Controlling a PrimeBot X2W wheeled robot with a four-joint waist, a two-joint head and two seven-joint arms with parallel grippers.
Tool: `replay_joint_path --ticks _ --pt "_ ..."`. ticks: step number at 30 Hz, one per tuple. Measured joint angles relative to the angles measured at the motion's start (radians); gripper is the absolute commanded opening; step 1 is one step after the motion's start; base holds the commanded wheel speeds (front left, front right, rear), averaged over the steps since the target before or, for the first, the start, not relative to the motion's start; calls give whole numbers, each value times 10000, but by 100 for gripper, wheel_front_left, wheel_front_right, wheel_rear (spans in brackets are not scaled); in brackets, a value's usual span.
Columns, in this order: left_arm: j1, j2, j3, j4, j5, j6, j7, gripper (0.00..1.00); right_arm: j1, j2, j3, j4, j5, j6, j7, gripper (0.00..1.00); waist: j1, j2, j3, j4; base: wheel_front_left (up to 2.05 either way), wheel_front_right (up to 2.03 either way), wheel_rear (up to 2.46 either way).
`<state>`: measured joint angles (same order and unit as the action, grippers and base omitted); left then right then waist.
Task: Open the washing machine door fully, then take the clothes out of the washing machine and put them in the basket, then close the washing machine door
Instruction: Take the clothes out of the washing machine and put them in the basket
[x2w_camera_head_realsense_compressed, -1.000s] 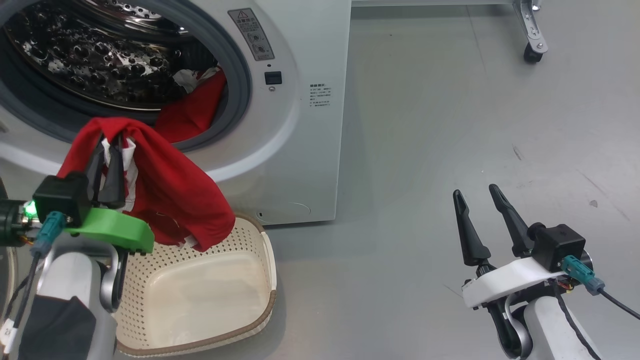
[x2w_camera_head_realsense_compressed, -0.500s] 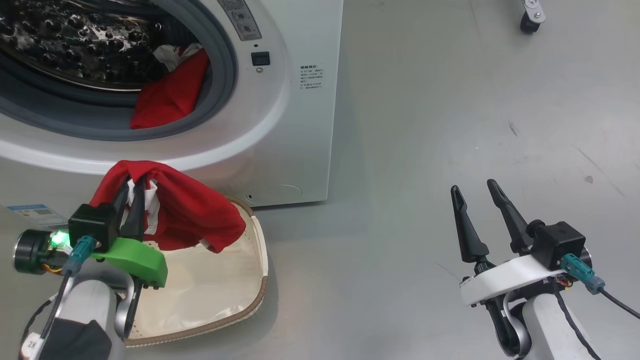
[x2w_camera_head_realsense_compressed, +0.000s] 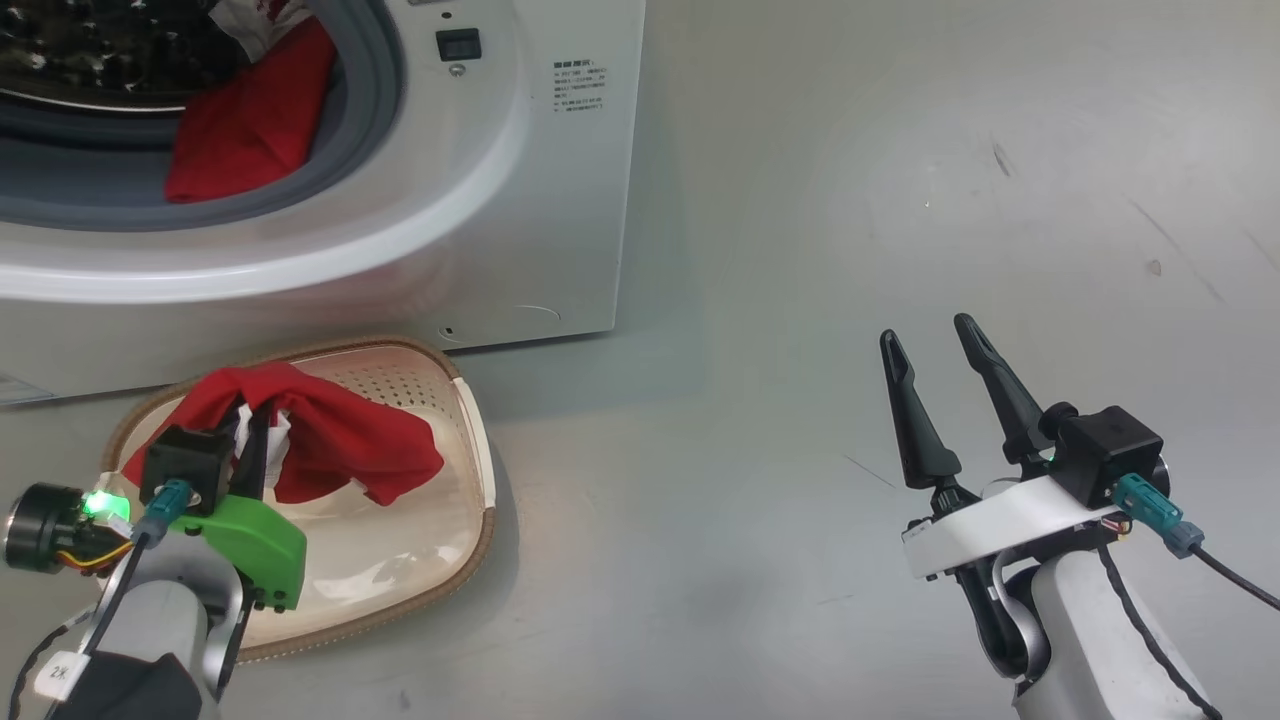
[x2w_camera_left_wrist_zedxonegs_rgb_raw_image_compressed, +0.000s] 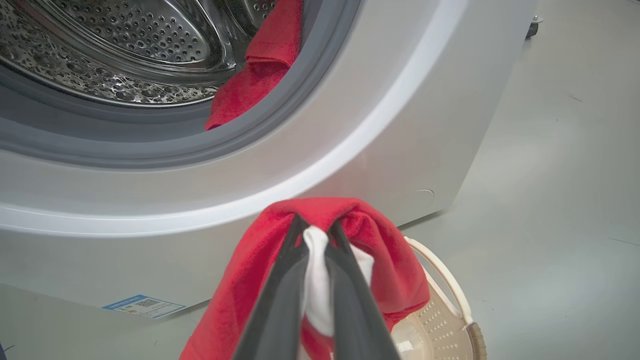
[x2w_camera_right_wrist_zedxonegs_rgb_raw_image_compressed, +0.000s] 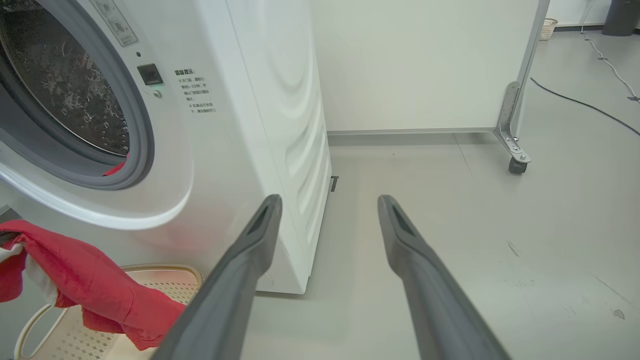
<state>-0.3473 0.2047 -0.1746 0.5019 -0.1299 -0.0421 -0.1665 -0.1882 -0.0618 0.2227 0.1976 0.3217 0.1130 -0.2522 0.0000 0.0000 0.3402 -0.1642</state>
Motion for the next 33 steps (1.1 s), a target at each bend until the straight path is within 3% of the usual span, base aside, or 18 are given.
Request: replay_joint_path --ticks 21,33 --pt "-951 571 144 1778 274 -35 520 0 -705 56 15 -255 0 2 0 100 0 0 1876 -969 0 0 0" --pt "-1565 535 518 3160 48 209 539 0 -962 79 -203 -370 -23 0 -2 100 1 0 2503 -950 0 0 0"
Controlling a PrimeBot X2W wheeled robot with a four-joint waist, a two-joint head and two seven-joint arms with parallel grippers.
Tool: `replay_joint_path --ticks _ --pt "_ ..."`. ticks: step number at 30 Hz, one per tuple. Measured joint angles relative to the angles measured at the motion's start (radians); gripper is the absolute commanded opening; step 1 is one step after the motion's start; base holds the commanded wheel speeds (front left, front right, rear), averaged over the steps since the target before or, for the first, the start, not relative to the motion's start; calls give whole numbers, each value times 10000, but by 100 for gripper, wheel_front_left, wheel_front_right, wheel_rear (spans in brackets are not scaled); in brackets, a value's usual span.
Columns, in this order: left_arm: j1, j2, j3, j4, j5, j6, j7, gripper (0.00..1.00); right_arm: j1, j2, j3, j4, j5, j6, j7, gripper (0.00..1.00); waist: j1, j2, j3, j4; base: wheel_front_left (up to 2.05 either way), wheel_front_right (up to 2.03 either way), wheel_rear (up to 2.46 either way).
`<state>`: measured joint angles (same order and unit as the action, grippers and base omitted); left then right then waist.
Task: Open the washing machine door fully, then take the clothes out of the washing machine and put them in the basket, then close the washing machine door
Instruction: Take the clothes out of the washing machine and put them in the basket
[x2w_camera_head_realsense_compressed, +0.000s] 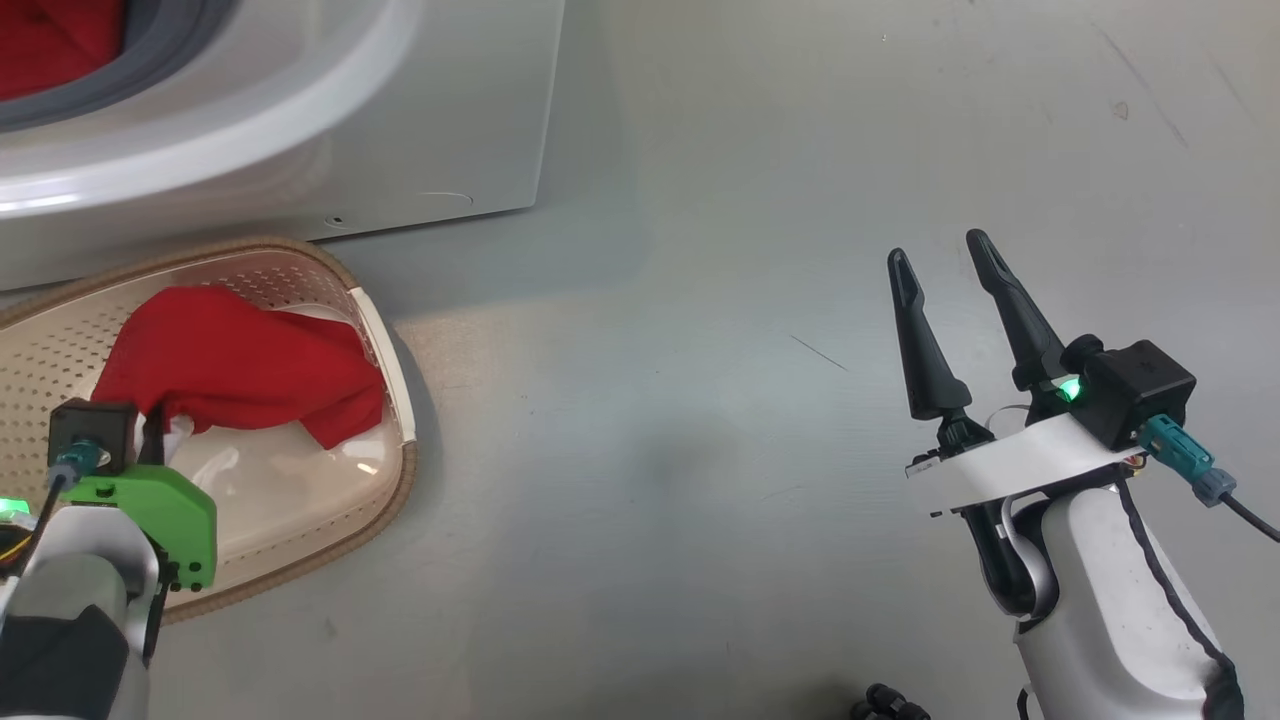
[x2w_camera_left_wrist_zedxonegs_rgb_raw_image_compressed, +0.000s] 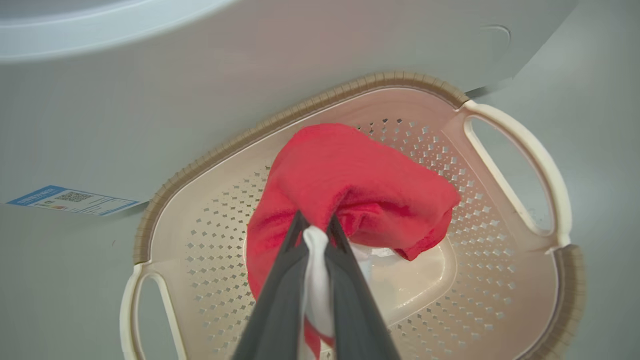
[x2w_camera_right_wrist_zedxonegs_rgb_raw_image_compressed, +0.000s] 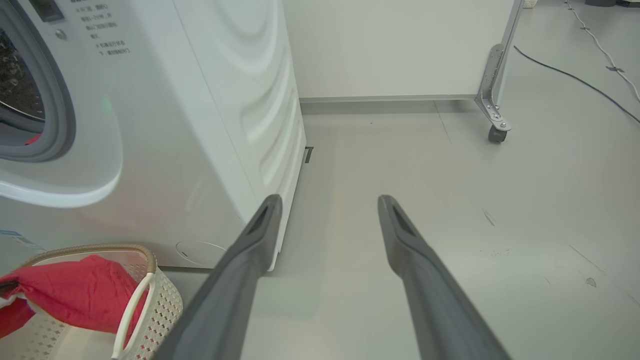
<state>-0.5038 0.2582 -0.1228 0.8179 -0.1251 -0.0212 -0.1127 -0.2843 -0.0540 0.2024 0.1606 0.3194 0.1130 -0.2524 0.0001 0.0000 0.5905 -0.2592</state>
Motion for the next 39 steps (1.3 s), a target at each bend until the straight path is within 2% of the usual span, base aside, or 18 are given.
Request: replay_joint_path --ticks 9,10,11,12,20,29,39 --pt "-183 -92 90 805 -136 69 -2 2 -152 10 23 35 -56 0 2 100 0 0 46 91 0 0 0" --pt "-198 -123 100 863 -150 69 -2 25 -152 10 23 42 -56 0 0 100 0 0 42 97 0 0 0" --pt "-222 -153 100 930 -151 69 -2 68 -152 12 21 52 -56 0 2 100 0 0 37 103 0 0 0" --pt "-264 -178 100 1014 -151 71 -4 100 -152 12 21 63 -56 0 0 100 -1 0 30 109 0 0 0" --pt "-420 -215 134 1490 -151 88 -59 100 -164 17 21 127 -65 0 0 100 0 0 -75 147 0 0 0" --pt "-599 -399 -25 1774 -148 88 -704 100 -209 27 -67 259 -100 0 0 100 0 0 -360 229 0 0 0" --pt "-624 -894 -192 1854 -146 67 -1191 100 -209 38 -382 357 -142 2 2 100 0 0 -1032 515 0 0 0"
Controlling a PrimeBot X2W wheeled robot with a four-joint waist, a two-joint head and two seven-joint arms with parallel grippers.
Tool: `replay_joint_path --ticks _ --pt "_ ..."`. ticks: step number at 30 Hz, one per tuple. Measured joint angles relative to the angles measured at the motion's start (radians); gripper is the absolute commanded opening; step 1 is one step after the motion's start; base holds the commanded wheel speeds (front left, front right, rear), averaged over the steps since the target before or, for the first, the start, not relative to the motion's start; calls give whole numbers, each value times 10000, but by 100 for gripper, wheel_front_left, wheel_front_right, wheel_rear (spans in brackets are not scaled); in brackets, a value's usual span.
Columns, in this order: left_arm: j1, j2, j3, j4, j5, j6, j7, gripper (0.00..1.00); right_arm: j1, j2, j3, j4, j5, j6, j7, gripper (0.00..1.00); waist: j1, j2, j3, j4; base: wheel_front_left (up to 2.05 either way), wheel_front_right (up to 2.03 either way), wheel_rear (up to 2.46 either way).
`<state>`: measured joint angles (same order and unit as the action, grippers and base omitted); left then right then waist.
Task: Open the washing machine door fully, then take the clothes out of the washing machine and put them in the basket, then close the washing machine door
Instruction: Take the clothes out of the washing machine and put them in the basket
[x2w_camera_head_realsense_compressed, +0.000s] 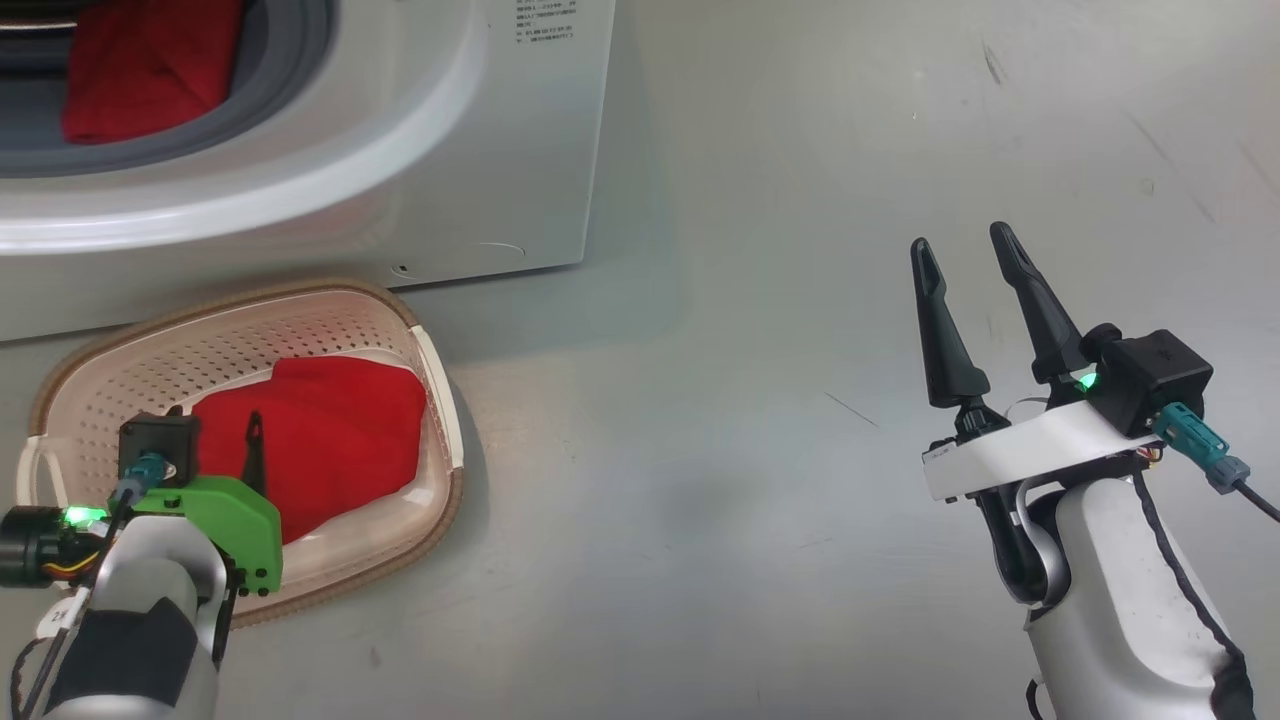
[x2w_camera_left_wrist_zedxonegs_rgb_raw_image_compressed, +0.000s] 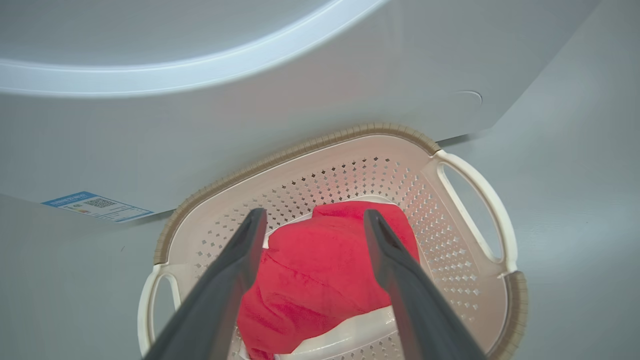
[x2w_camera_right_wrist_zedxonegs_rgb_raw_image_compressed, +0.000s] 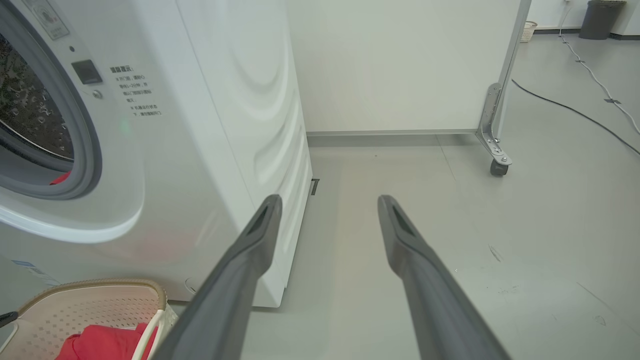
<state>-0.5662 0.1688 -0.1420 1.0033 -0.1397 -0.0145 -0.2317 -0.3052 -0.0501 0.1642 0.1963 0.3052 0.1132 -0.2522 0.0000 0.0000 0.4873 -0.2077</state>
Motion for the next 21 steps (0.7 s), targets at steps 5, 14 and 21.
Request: replay_joint_path --ticks 5,14,21 --pt "4 -198 -2 -115 -6 -109 -151 100 25 -2 -186 121 0 0 -2 100 0 0 -464 223 0 0 0" --pt "26 -318 -31 -748 -6 -276 -174 100 393 -10 -330 370 0 0 -2 100 0 0 -1311 639 0 0 0" --pt "269 -512 63 -2224 -178 -462 -174 100 770 -67 -382 533 -2 2 0 100 0 0 -2080 991 0 0 0"
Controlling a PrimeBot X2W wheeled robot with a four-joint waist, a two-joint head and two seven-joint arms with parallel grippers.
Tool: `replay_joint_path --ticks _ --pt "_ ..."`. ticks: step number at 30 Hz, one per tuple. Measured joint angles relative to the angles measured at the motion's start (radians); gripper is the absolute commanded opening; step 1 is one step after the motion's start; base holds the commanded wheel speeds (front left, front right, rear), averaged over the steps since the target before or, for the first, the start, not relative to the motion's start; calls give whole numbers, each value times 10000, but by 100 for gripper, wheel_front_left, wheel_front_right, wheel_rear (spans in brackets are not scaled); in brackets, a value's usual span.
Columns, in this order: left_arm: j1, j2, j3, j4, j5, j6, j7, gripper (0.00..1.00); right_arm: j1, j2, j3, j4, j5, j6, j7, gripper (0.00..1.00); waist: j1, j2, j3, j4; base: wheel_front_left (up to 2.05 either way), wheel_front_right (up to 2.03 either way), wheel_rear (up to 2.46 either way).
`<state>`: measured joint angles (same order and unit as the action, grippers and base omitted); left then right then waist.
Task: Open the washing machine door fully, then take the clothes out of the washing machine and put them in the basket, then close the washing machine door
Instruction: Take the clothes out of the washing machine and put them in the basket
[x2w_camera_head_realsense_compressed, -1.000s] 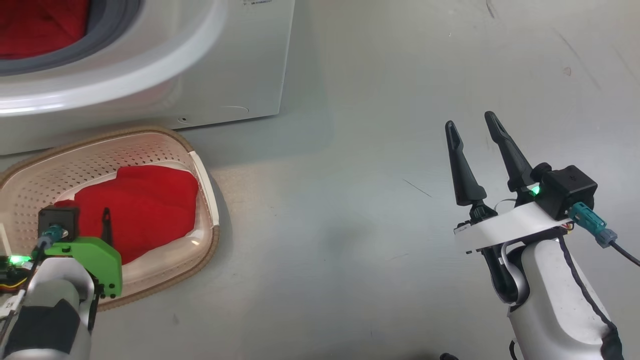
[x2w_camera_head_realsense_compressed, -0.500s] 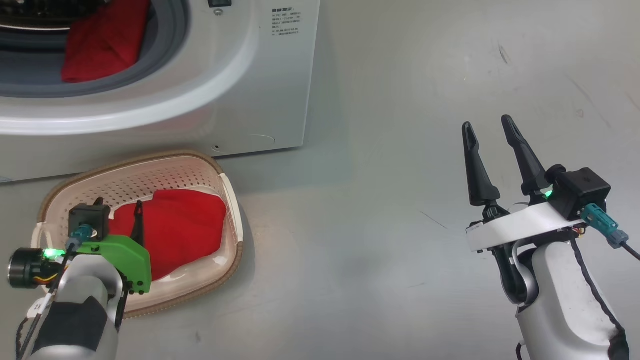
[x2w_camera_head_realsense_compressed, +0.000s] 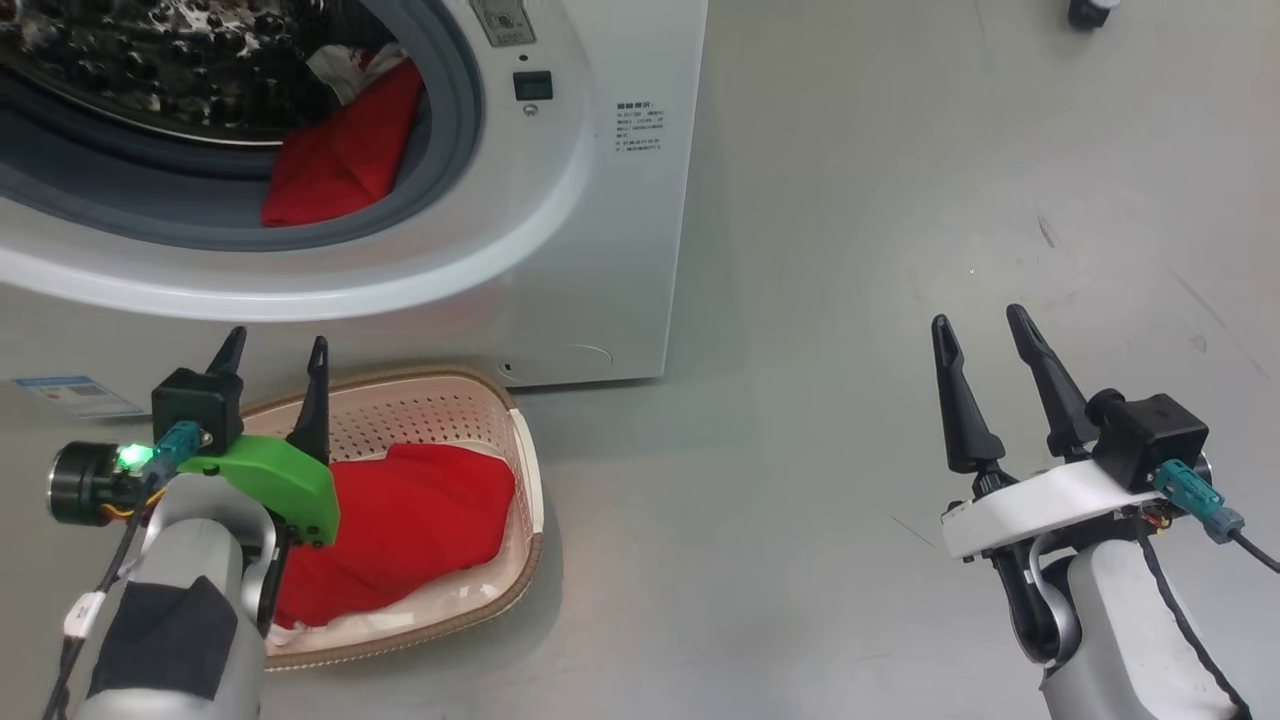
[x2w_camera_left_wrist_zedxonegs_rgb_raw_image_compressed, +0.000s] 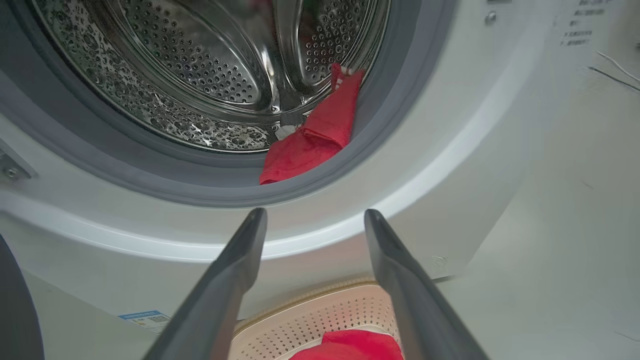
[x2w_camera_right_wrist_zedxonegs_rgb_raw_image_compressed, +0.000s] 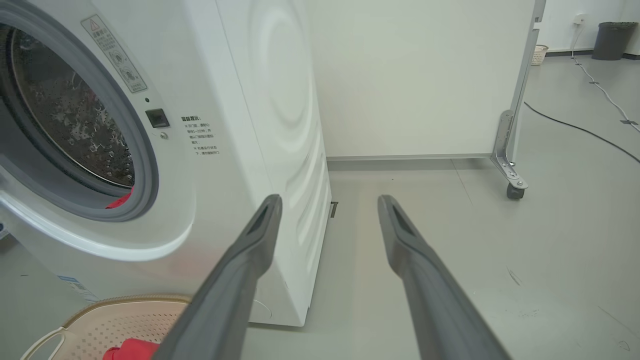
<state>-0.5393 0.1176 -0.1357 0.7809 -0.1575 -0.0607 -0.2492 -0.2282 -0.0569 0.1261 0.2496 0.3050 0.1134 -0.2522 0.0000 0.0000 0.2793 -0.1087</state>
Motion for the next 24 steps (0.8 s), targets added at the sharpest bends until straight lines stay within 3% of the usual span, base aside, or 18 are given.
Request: replay_joint_path --ticks 19,24 --pt "2186 -155 380 -2640 -109 -73 0 100 835 -2 77 150 -12 33 0 100 0 0 -1578 437 0 0 0" --pt "2703 -433 723 -3214 -439 -38 0 100 935 -2 82 86 -12 82 0 100 0 0 -1679 417 0 0 0"
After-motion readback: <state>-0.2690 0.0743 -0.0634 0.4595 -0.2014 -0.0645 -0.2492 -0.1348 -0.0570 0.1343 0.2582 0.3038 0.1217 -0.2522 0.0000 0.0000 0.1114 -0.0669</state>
